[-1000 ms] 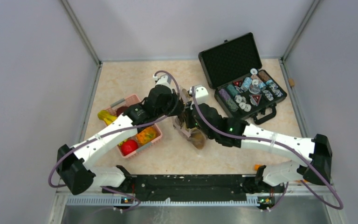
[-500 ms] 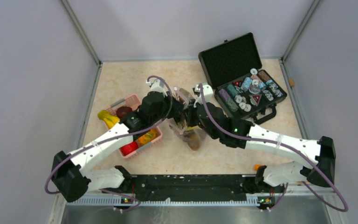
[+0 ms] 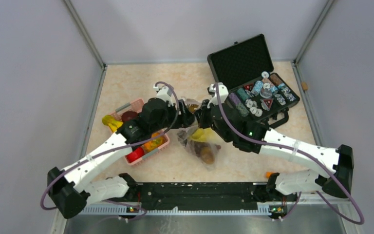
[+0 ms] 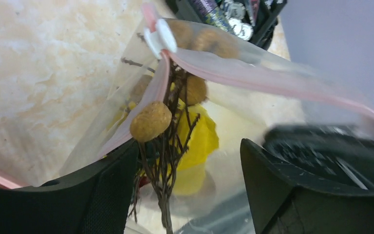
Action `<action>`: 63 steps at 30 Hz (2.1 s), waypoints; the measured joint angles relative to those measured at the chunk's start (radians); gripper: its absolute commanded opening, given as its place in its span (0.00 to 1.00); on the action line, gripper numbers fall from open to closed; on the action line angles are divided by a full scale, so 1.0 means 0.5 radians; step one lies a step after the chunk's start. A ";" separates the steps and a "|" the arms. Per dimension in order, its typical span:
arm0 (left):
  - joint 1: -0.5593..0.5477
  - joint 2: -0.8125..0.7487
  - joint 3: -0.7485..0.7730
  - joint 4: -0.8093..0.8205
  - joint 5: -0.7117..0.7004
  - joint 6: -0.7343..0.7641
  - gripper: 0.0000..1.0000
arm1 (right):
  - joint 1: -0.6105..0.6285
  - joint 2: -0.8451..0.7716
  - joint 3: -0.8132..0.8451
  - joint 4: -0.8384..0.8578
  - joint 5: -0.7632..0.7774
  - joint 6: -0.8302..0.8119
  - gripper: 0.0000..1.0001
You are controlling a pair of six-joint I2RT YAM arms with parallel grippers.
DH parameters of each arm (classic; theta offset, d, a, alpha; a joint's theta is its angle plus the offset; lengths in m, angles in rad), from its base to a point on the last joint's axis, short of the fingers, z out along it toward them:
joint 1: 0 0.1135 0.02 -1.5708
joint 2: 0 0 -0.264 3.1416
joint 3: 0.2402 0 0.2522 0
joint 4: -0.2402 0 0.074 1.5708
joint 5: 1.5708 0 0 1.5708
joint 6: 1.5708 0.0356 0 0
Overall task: Place the food in the zip-top bag and seal the zipper
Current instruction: Place the fake fruit in the zipper food storage bag, then adjust the zipper food storage bag at the center of the board.
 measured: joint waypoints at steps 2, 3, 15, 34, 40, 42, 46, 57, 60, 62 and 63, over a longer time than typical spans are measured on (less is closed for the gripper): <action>0.003 -0.096 0.001 -0.024 0.006 0.066 0.85 | -0.020 -0.011 0.000 0.000 -0.009 0.009 0.00; 0.002 -0.137 0.005 -0.026 0.014 0.089 0.85 | -0.031 -0.019 0.000 0.000 -0.014 0.011 0.00; -0.005 -0.437 -0.008 -0.014 0.043 0.246 0.94 | -0.110 -0.091 -0.067 0.004 -0.089 0.011 0.00; -0.005 -0.566 -0.227 -0.268 0.056 0.298 0.69 | -0.147 -0.092 -0.067 0.009 -0.256 0.012 0.00; -0.005 -0.509 -0.225 -0.388 0.002 0.396 0.51 | -0.150 -0.082 -0.067 0.016 -0.287 0.013 0.00; -0.005 -0.468 -0.224 -0.391 -0.035 0.412 0.36 | -0.150 -0.079 -0.067 0.017 -0.302 0.013 0.00; -0.005 -0.342 -0.194 -0.396 -0.066 0.414 0.03 | -0.150 -0.069 -0.067 0.018 -0.327 0.012 0.00; -0.005 -0.400 -0.003 -0.417 -0.359 0.397 0.00 | -0.150 -0.036 -0.067 0.002 -0.275 -0.008 0.00; -0.005 -0.519 0.092 -0.415 -0.391 0.399 0.00 | -0.150 -0.033 -0.067 -0.017 -0.232 -0.010 0.00; -0.005 -0.562 0.137 -0.414 -0.405 0.403 0.00 | -0.150 -0.033 -0.066 -0.020 -0.205 -0.011 0.00; -0.005 -0.558 0.164 -0.420 -0.404 0.399 0.00 | -0.150 -0.033 -0.066 -0.023 -0.196 -0.011 0.00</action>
